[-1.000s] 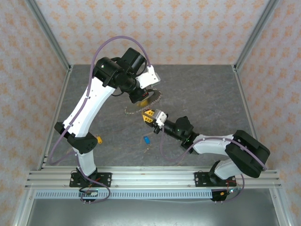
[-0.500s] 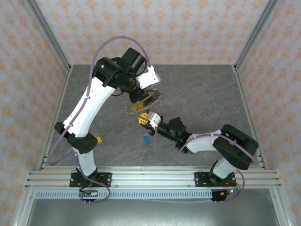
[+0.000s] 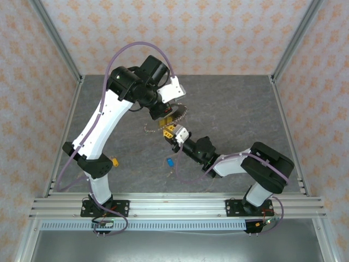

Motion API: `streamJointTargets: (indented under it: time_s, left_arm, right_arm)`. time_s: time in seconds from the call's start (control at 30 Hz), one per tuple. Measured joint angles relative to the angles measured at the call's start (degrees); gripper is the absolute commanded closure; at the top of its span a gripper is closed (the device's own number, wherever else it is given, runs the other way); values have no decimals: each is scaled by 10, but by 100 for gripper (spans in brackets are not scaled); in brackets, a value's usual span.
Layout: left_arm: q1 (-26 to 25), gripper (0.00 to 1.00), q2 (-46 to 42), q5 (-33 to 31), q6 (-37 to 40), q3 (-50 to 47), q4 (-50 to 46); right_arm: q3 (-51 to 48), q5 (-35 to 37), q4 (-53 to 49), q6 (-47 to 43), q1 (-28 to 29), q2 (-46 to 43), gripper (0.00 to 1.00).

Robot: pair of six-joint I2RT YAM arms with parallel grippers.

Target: Put the keys on the keyring

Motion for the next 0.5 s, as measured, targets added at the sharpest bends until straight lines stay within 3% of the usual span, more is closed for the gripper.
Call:
streamJointTargets:
  time_s: [0.5]
  left_arm:
    - [0, 100, -6, 0, 0, 0, 0]
  right_arm:
    - [-1, -14, 9, 9, 0, 9, 82]
